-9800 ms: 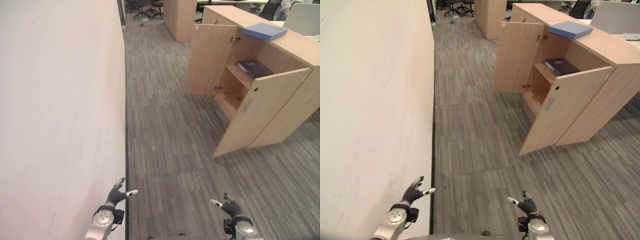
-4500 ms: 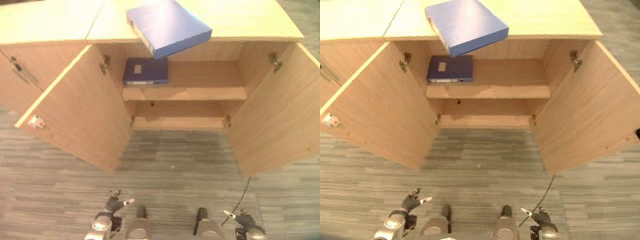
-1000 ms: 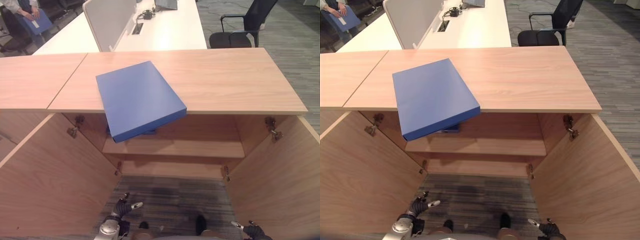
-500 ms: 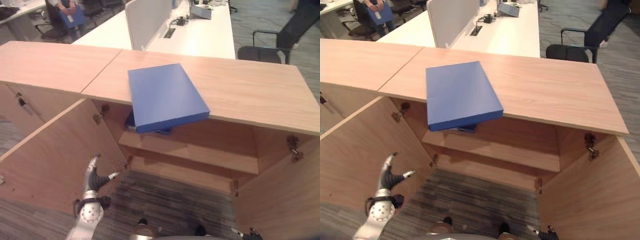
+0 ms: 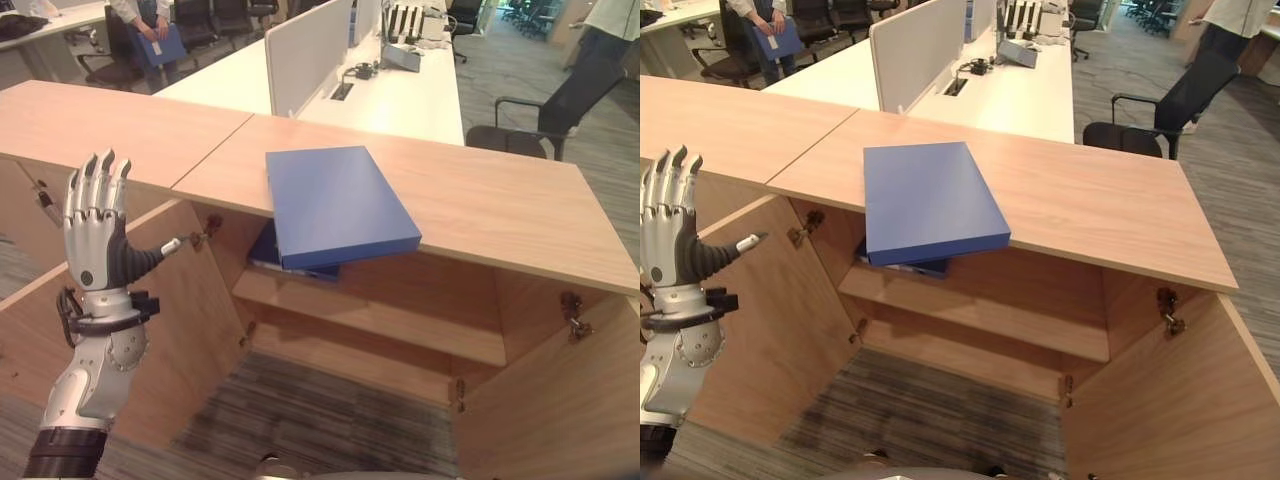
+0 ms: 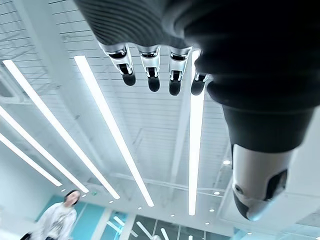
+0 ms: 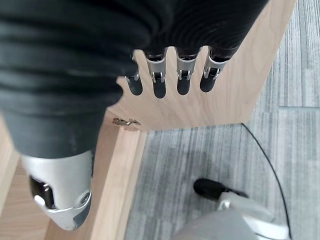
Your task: Put the empty folder in the office cabinet
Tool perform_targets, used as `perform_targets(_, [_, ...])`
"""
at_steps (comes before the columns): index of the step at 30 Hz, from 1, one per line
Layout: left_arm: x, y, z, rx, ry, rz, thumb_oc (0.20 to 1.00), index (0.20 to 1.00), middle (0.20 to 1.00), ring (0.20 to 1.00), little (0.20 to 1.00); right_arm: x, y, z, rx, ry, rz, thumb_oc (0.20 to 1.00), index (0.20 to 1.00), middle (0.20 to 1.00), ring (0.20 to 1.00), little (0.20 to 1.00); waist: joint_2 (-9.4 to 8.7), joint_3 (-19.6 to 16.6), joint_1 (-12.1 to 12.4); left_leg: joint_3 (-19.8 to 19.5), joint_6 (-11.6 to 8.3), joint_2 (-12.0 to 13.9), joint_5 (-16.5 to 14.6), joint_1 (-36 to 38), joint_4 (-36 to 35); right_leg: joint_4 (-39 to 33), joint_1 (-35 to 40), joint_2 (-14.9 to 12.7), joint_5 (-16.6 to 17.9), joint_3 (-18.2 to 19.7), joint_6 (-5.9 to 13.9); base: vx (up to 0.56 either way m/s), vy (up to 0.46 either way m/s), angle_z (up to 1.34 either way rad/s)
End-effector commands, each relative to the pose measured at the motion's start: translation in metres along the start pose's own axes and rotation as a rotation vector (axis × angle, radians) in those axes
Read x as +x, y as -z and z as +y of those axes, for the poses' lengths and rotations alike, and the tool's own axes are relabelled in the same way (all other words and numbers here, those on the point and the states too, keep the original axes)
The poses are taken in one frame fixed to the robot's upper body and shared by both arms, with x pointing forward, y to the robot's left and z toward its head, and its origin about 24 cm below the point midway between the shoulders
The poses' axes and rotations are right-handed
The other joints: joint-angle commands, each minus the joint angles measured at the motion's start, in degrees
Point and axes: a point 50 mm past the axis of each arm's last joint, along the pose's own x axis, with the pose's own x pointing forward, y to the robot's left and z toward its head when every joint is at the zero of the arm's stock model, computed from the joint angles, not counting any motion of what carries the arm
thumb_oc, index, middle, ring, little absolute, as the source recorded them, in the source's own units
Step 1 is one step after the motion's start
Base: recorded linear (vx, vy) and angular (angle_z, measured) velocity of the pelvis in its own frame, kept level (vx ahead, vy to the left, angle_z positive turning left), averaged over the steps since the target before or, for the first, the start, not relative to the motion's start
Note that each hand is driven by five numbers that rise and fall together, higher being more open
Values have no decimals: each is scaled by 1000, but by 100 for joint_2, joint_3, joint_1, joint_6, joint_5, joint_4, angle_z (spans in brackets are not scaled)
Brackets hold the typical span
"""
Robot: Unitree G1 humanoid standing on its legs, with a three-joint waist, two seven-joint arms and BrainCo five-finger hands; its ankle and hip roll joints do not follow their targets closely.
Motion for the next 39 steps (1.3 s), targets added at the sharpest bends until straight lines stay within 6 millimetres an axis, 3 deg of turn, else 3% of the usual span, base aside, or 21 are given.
perform_targets(1, [24,-14,9,-11,-84,-124,1000,1000,1000,1000,1000,5,-27,8,42,-21,-79,1000,1000,1000,1000,1000,-13,70,-139,93,-405,133,885,-683,83,629,638,63,-1326,129,148,16,17,-7])
perform_targets(4, [37,-25,10,-31,-59,-216,1000,1000,1000,1000,1000,5,-28,7,64,-25,-83,1000,1000,1000,1000,1000,63,44,-284,182,-376,144,904,-642,103,683,563,42,-1266,229,173,-9,46,-12])
perform_targets(13, [39,-38,1,-132,42,-273,1000,1000,1000,1000,1000,4,-16,2,77,-12,-38,1000,1000,1000,1000,1000,139,7,-476,409,-334,155,830,-477,40,650,522,-43,-1207,428,245,18,34,-15])
perform_targets(25, [14,-14,-19,-127,187,-136,1000,1000,1000,1000,1000,4,-15,0,106,-1,-30,1000,1000,1000,1000,1000,131,21,-505,572,-268,138,795,-376,-22,546,494,-144,-1057,580,321,4,22,-7])
perform_targets(39, [4,6,-17,-82,197,-47,1000,1000,1000,1000,1000,5,-15,-2,128,11,-22,1000,1000,1000,1000,1000,60,21,-425,656,-241,125,799,-379,-56,457,492,-176,-1002,582,358,2,7,-2])
